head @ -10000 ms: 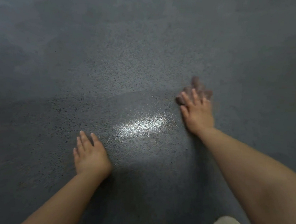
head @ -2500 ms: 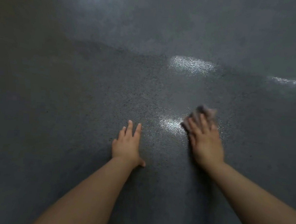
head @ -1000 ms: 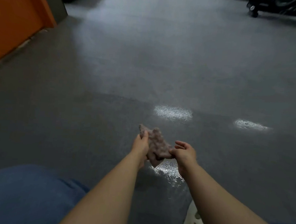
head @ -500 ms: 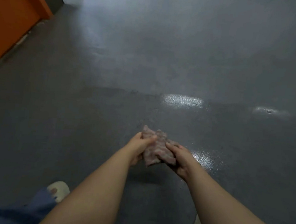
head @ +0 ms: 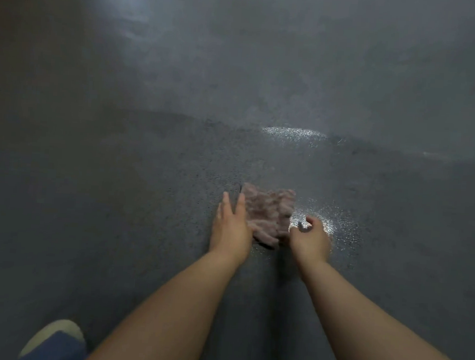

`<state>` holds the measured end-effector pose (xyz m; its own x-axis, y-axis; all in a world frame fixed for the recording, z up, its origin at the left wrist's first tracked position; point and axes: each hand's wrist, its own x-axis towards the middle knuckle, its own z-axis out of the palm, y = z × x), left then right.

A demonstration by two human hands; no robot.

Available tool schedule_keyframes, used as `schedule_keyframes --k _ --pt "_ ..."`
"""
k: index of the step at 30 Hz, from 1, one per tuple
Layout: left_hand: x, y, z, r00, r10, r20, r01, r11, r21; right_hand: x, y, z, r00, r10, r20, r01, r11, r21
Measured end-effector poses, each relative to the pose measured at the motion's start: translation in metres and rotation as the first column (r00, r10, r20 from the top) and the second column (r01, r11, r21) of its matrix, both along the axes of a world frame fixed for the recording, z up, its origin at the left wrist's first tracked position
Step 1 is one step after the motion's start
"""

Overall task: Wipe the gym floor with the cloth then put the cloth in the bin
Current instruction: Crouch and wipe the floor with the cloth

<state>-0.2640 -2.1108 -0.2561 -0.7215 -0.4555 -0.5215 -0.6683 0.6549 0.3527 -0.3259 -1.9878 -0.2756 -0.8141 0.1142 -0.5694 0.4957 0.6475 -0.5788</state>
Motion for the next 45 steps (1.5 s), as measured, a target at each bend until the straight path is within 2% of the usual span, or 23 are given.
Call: schedule_keyframes --k 2,4,7,9,12,15,16,18,22,26,30,34,36,38,40,42,44,45 --pt "-0.005 0.002 -0.017 0.982 -0.188 0.002 0.187 0.976 -0.115 -0.001 0.001 -0.011 0.984 0.132 -0.117 -0.121 0.988 0.099" --pt "-0.013 0.002 -0.032 0.950 -0.308 0.053 0.313 0.932 -0.183 0.000 0.003 -0.022 0.938 0.270 -0.217 -0.221 0.948 0.228" --pt "-0.022 0.007 -0.056 0.896 -0.437 0.077 0.443 0.865 -0.237 0.000 0.007 -0.035 0.876 0.374 -0.305 -0.256 0.896 0.363" --pt "-0.024 0.017 -0.069 0.862 -0.506 0.019 0.486 0.817 -0.310 -0.002 0.007 -0.043 0.848 0.392 -0.357 -0.239 0.884 0.402" --pt "-0.031 0.026 -0.072 0.797 -0.596 0.099 0.597 0.750 -0.286 -0.005 0.002 -0.050 0.861 0.331 -0.387 -0.164 0.899 0.406" --pt "-0.057 0.023 -0.071 0.653 -0.755 0.064 0.745 0.624 -0.238 -0.009 -0.005 -0.051 0.876 0.268 -0.402 -0.099 0.914 0.393" --pt "-0.070 0.019 -0.070 0.630 -0.776 0.038 0.760 0.605 -0.238 -0.011 -0.007 -0.052 0.882 0.262 -0.391 -0.095 0.913 0.397" --pt "-0.095 0.012 -0.071 0.614 -0.789 0.020 0.765 0.589 -0.259 -0.014 -0.009 -0.056 0.889 0.278 -0.364 -0.105 0.897 0.429" --pt "-0.122 -0.012 -0.070 0.614 -0.786 0.073 0.762 0.566 -0.314 -0.012 -0.013 -0.061 0.875 0.340 -0.344 -0.125 0.846 0.518" --pt "-0.118 -0.054 -0.071 0.765 -0.637 0.093 0.626 0.703 -0.338 -0.003 -0.015 -0.064 0.859 0.436 -0.267 -0.207 0.775 0.597" --pt "-0.096 -0.107 -0.070 0.916 -0.387 0.109 0.398 0.838 -0.372 -0.002 -0.007 -0.066 0.860 0.478 -0.177 -0.285 0.739 0.611" --pt "-0.063 -0.109 -0.069 0.972 -0.229 0.058 0.235 0.914 -0.330 -0.001 -0.008 -0.063 0.859 0.457 -0.231 -0.261 0.779 0.571" --pt "-0.058 -0.087 -0.070 0.968 -0.246 0.054 0.251 0.919 -0.304 -0.003 -0.010 -0.062 0.879 0.401 -0.258 -0.224 0.824 0.520" --pt "-0.059 -0.055 -0.069 0.937 -0.346 0.053 0.347 0.896 -0.277 -0.006 -0.013 -0.058 0.903 0.321 -0.287 -0.166 0.874 0.456" --pt "-0.057 -0.012 -0.067 0.853 -0.521 0.018 0.511 0.829 -0.225 -0.009 -0.015 -0.056 0.912 0.257 -0.320 -0.112 0.907 0.406" --pt "-0.051 0.029 -0.068 0.737 -0.675 0.026 0.666 0.719 -0.196 -0.012 -0.015 -0.054 0.924 0.189 -0.333 -0.060 0.931 0.361" --pt "-0.044 0.043 -0.074 0.675 -0.734 0.076 0.727 0.643 -0.241 -0.013 -0.014 -0.052 0.934 0.153 -0.322 -0.037 0.940 0.340" --pt "-0.043 0.040 -0.073 0.669 -0.741 0.064 0.728 0.635 -0.258 -0.013 -0.014 -0.052 0.934 0.168 -0.317 -0.049 0.935 0.352"
